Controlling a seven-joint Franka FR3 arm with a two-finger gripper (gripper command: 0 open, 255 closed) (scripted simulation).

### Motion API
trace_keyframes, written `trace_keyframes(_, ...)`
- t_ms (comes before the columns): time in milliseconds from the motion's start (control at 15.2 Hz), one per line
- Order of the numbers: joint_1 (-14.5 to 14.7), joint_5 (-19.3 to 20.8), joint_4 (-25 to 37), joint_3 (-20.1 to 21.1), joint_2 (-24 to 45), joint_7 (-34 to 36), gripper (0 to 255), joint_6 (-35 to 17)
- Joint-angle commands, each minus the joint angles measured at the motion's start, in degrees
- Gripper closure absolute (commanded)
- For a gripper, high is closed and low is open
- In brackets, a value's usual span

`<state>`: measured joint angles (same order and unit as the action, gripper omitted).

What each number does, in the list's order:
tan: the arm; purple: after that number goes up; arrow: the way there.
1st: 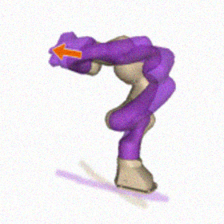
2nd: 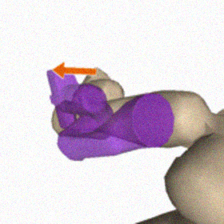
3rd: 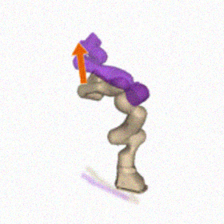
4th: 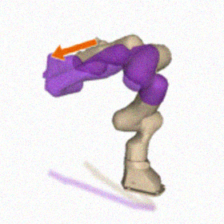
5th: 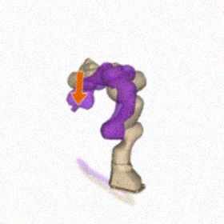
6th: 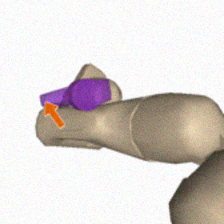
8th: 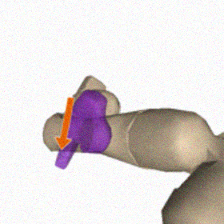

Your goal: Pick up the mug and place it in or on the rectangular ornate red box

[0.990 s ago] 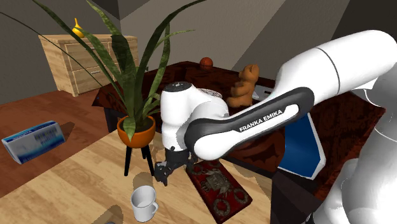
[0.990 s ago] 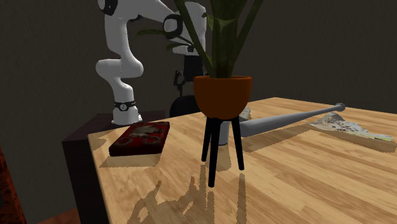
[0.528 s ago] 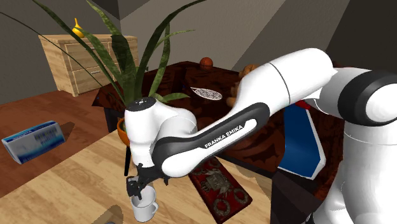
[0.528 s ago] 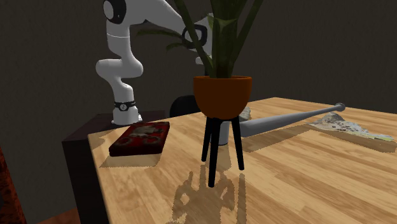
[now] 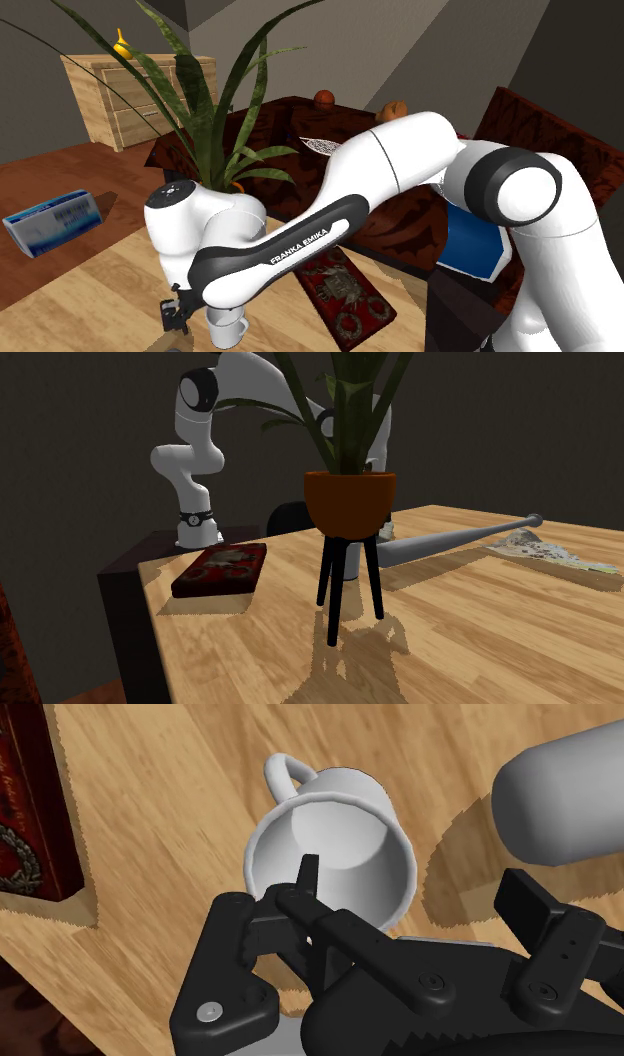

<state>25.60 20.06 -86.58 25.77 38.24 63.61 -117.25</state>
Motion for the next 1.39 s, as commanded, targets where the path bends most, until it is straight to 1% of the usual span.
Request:
trace_keyframes(0, 0.18, 0.4, 0.13, -0.31, 0.94, 0.17, 0, -0.79)
trace_keyframes(264, 0.34, 1.2, -0.87, -0.91, 2.56, 0.65, 0, -3.31)
trace_keyframes(792, 0.34, 1.2, -0.86, -0.91, 2.56, 0.65, 0, -3.31)
trace_keyframes(858, 0.34, 1.2, -0.86, -0.91, 2.56, 0.65, 255, -3.31)
trace_keyframes(1320, 0.34, 1.2, -0.87, -0.91, 2.56, 0.65, 255, -3.31)
